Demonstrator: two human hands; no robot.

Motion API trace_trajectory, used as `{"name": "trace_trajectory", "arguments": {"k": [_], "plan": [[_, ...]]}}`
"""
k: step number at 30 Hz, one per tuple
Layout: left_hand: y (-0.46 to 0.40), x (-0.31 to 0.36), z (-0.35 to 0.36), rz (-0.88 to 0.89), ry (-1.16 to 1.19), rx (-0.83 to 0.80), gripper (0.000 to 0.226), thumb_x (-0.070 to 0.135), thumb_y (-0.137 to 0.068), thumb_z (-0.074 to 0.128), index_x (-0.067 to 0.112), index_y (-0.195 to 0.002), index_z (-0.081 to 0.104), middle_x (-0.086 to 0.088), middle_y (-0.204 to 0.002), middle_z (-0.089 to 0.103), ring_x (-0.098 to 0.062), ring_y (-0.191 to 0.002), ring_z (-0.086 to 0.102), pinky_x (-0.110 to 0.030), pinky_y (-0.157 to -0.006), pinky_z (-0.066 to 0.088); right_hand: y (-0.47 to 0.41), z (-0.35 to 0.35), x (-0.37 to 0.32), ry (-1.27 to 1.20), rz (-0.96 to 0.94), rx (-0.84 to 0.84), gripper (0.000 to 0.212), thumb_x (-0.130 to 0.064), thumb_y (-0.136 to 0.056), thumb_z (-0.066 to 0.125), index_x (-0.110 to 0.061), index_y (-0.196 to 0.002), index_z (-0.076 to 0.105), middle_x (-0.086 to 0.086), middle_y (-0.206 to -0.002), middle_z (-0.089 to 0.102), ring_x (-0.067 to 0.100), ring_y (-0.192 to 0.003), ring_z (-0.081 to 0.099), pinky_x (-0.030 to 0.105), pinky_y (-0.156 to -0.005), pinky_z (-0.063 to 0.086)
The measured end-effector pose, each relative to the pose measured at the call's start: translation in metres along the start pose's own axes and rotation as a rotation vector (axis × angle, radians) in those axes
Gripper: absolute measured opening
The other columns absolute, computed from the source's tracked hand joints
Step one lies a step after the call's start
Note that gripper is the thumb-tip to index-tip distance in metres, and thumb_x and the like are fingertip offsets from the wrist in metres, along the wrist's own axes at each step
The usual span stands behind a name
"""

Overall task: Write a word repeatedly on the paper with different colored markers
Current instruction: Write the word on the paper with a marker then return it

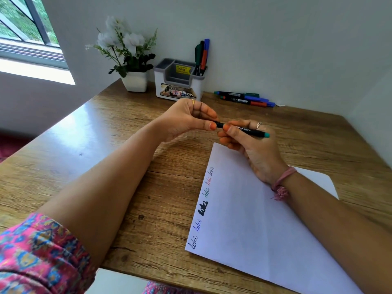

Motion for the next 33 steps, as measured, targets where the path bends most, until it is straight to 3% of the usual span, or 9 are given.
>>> {"name": "trace_trajectory", "arguments": {"k": [4,8,11,14,18,24,26,29,33], "plan": [[0.002,0.003,0.004,0.033,0.067,0.003,0.020,0.001,-0.068,0.071,0.008,-0.087,0.066,-0.001,-0.082,0.073,-0.014,-0.082,0.069,-0.025,-0.079,0.056,0.000,0.001,-0.002,-0.077,0.024,-0.004,0.020,-0.012,-0.082,0.068,-0.006,-0.102,0.068,0.014,-0.092,0.074,0.027,-0.084,0.072,0.031,-0.073,0.057],[0.001,0.012,0.012,0.008,0.450,0.085,0.029,-0.003,-0.076,0.065,0.009,-0.102,0.057,-0.004,-0.080,0.073,-0.011,-0.075,0.070,-0.021,-0.071,0.057,-0.001,0.005,-0.001,-0.109,0.013,-0.016,0.023,-0.022,-0.081,0.066,-0.012,-0.101,0.067,0.010,-0.093,0.074,0.021,-0.082,0.071,0.024,-0.069,0.054],[-0.002,0.018,0.015,0.011,0.696,0.170,0.029,0.006,-0.072,0.069,0.009,-0.098,0.057,-0.005,-0.082,0.071,-0.009,-0.068,0.066,-0.016,-0.063,0.054,-0.001,0.007,0.002,0.068,-0.023,-0.051,0.021,-0.030,-0.084,0.062,-0.014,-0.097,0.066,0.003,-0.091,0.074,0.013,-0.080,0.070,0.020,-0.068,0.051],[-0.001,0.022,0.003,0.070,0.796,0.311,0.023,0.011,-0.077,0.068,0.006,-0.099,0.062,-0.004,-0.086,0.070,-0.007,-0.072,0.063,-0.015,-0.062,0.052,-0.002,0.004,0.008,0.217,-0.053,0.017,0.005,-0.019,-0.089,0.062,-0.017,-0.089,0.066,0.000,-0.084,0.073,0.009,-0.077,0.069,0.021,-0.066,0.052],[0.001,0.028,-0.021,0.223,0.927,0.555,0.010,0.004,-0.083,0.065,0.009,-0.091,0.065,-0.006,-0.088,0.070,-0.012,-0.079,0.067,-0.020,-0.068,0.056,-0.005,0.006,0.013,0.702,-0.185,-0.085,0.006,-0.013,-0.084,0.065,-0.017,-0.088,0.067,-0.001,-0.086,0.069,0.008,-0.080,0.065,0.017,-0.072,0.051],[-0.015,0.048,-0.038,0.388,0.586,0.751,0.018,0.003,-0.083,0.068,0.009,-0.099,0.065,0.002,-0.084,0.072,-0.013,-0.087,0.067,-0.031,-0.086,0.055,-0.011,-0.005,0.007,0.943,-0.337,-0.349,0.008,-0.020,-0.087,0.064,-0.021,-0.092,0.069,-0.007,-0.096,0.062,0.000,-0.085,0.057,0.003,-0.072,0.037],[-0.027,0.058,-0.048,0.419,0.426,0.836,0.025,0.004,-0.081,0.071,0.008,-0.103,0.061,-0.003,-0.089,0.071,-0.015,-0.087,0.068,-0.034,-0.084,0.055,-0.011,-0.007,0.007,0.930,-0.358,-0.362,0.009,-0.020,-0.087,0.064,-0.019,-0.093,0.071,-0.007,-0.096,0.062,0.000,-0.086,0.057,0.003,-0.072,0.037],[-0.053,0.075,-0.063,0.435,0.206,0.937,0.031,0.006,-0.078,0.074,0.011,-0.101,0.055,-0.011,-0.094,0.069,-0.012,-0.080,0.069,-0.026,-0.076,0.055,-0.012,-0.008,0.007,0.896,-0.356,-0.352,0.010,-0.019,-0.087,0.064,-0.019,-0.094,0.071,-0.007,-0.095,0.063,-0.003,-0.085,0.056,0.002,-0.072,0.037],[-0.088,0.076,-0.070,0.379,-0.093,0.894,0.031,0.012,-0.078,0.075,0.018,-0.099,0.053,-0.004,-0.092,0.070,-0.012,-0.081,0.069,-0.028,-0.080,0.056,-0.013,-0.009,0.009,0.840,-0.340,-0.358,0.009,-0.018,-0.086,0.064,-0.018,-0.093,0.071,-0.005,-0.096,0.064,0.000,-0.087,0.058,0.004,-0.074,0.039]]}}
Point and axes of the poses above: each hand's wrist, its own y-axis away from the middle knuckle, its own z-axis out of the palm, x = y × z, the point moved 1 cm from there along -y, towards the middle knuckle
